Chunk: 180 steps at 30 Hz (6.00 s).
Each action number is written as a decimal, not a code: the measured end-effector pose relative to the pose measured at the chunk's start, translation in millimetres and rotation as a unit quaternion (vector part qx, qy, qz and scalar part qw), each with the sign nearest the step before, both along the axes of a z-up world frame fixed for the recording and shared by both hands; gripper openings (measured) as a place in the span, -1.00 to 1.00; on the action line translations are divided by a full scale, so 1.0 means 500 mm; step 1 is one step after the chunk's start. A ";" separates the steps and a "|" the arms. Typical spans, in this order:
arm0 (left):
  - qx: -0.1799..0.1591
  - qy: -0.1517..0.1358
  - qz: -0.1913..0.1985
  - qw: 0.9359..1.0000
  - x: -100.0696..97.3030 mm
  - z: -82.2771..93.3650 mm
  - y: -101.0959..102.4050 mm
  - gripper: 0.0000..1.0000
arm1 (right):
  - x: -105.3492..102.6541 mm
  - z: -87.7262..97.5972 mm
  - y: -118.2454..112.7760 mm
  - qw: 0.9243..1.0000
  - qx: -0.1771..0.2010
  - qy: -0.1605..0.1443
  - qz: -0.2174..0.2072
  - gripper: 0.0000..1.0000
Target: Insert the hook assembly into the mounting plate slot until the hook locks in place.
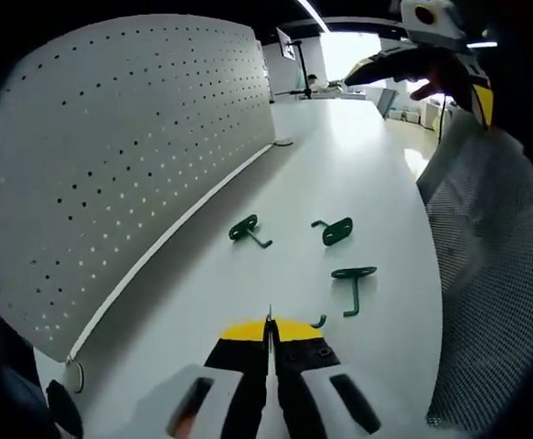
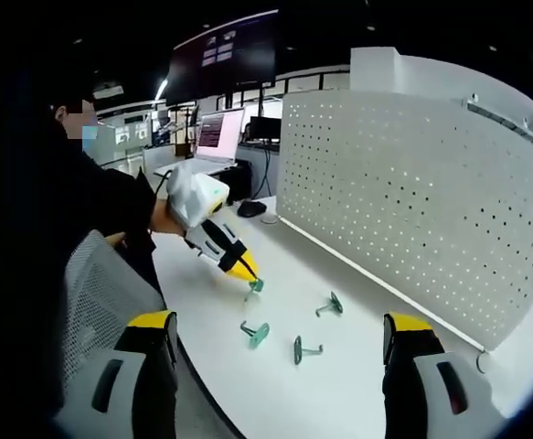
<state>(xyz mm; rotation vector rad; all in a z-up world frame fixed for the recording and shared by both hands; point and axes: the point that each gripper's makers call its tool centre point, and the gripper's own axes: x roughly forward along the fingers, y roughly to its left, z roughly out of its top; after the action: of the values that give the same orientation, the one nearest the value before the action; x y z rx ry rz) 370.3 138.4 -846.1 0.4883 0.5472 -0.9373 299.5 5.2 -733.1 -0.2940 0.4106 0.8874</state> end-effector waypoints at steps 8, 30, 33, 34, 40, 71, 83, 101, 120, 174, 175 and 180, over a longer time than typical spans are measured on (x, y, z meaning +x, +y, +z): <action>-0.051 -0.015 0.040 0.998 0.005 0.054 0.016 -0.97 | 0.000 0.020 0.014 1.000 -0.002 -0.015 0.007 0.79; -0.131 -0.042 0.090 0.986 -0.044 0.214 0.007 -0.98 | -0.033 0.085 0.042 0.998 0.027 -0.059 0.010 0.60; -0.151 -0.041 0.100 0.983 -0.049 0.235 0.005 -0.98 | -0.035 0.095 0.049 0.997 0.030 -0.066 0.014 0.54; -0.157 -0.040 0.102 0.981 -0.051 0.241 0.004 -0.98 | -0.035 0.098 0.051 0.997 0.031 -0.067 0.015 0.53; -0.192 -0.037 0.115 0.974 -0.059 0.271 -0.003 -0.98 | -0.034 0.123 0.069 0.996 0.042 -0.080 0.025 0.30; -0.233 -0.014 0.155 0.960 -0.094 0.380 -0.035 -0.98 | -0.025 0.147 0.158 0.986 0.027 -0.156 0.059 -0.48; -0.231 -0.014 0.138 0.963 -0.109 0.393 -0.057 -0.98 | -0.006 0.157 0.175 0.985 0.033 -0.162 0.047 -0.67; -0.243 0.000 0.121 0.962 -0.115 0.400 -0.081 -0.98 | 0.010 0.158 0.178 0.984 0.020 -0.171 0.041 -0.92; -0.249 0.010 0.120 0.961 -0.120 0.409 -0.089 -0.98 | 0.016 0.164 0.173 0.984 0.027 -0.172 0.038 -0.97; -0.212 -0.167 0.095 0.958 -0.118 0.384 -0.054 -0.23 | 0.079 0.204 0.097 0.983 0.050 -0.171 -0.036 -0.99; -0.210 -0.168 0.099 0.958 -0.117 0.377 -0.050 -0.22 | 0.083 0.206 0.093 0.983 0.050 -0.173 -0.040 -0.99; -0.190 -0.180 0.113 0.958 -0.117 0.351 -0.033 -0.15 | 0.111 0.225 0.060 0.980 0.053 -0.182 -0.066 -0.99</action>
<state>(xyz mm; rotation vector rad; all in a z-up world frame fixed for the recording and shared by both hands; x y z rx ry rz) 311.7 122.1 -670.8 0.2320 0.0811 -0.6904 355.1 35.1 -620.7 -0.3203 0.0412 0.7043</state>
